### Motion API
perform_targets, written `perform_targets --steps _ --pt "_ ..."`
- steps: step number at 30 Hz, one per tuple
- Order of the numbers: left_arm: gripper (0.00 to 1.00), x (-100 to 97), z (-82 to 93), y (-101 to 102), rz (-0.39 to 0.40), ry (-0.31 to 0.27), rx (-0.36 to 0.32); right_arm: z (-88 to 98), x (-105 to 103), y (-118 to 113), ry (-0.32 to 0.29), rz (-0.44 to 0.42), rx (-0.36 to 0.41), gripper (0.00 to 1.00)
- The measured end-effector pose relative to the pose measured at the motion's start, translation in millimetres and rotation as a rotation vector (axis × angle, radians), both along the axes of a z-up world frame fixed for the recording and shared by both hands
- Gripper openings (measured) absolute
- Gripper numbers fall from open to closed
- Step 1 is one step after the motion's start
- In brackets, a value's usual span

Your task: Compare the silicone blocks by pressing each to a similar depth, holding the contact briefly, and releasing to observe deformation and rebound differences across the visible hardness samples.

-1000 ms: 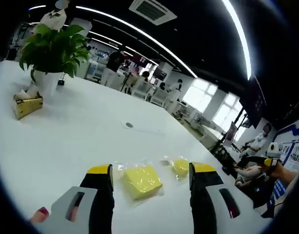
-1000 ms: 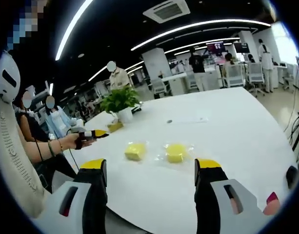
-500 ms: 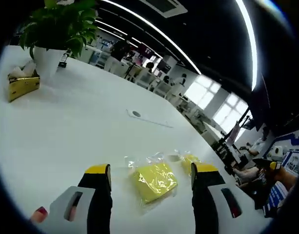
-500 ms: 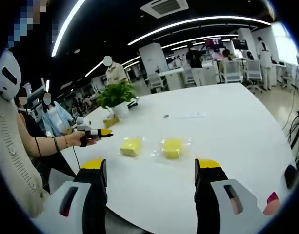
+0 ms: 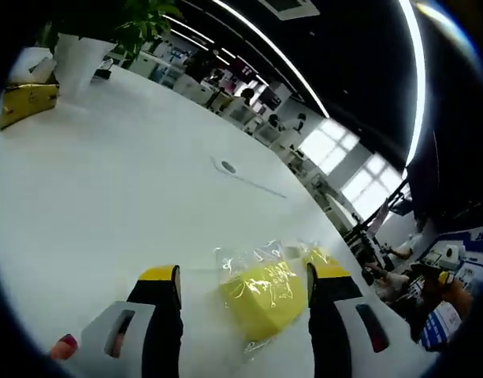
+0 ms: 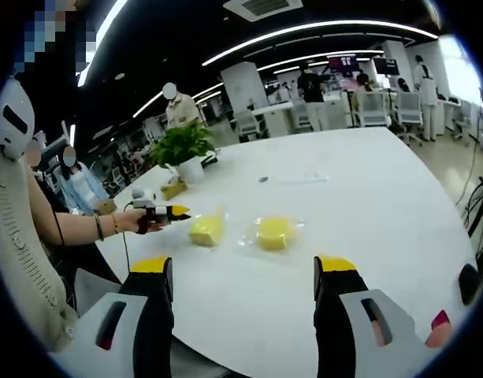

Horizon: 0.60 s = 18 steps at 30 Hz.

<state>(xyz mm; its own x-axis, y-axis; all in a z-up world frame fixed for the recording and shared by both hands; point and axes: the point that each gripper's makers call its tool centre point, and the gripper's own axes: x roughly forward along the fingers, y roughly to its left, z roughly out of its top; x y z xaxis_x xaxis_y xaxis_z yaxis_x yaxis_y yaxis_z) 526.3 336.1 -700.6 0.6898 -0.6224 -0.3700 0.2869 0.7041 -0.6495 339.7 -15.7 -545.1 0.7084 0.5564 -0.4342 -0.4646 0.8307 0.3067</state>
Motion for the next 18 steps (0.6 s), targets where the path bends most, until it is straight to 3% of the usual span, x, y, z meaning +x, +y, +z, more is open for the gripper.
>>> perform_targets --steps 11,18 --pt "0.58 13.0 -18.3 -9 0.0 0.049 -0.078 -7.3 0 -5 0.02 -0.016 -0.014 0.67" --pt "0.45 20.7 -22.5 -14 0.028 0.069 -0.182 -9.8 2 -5 0.028 -0.02 -0.02 0.67"
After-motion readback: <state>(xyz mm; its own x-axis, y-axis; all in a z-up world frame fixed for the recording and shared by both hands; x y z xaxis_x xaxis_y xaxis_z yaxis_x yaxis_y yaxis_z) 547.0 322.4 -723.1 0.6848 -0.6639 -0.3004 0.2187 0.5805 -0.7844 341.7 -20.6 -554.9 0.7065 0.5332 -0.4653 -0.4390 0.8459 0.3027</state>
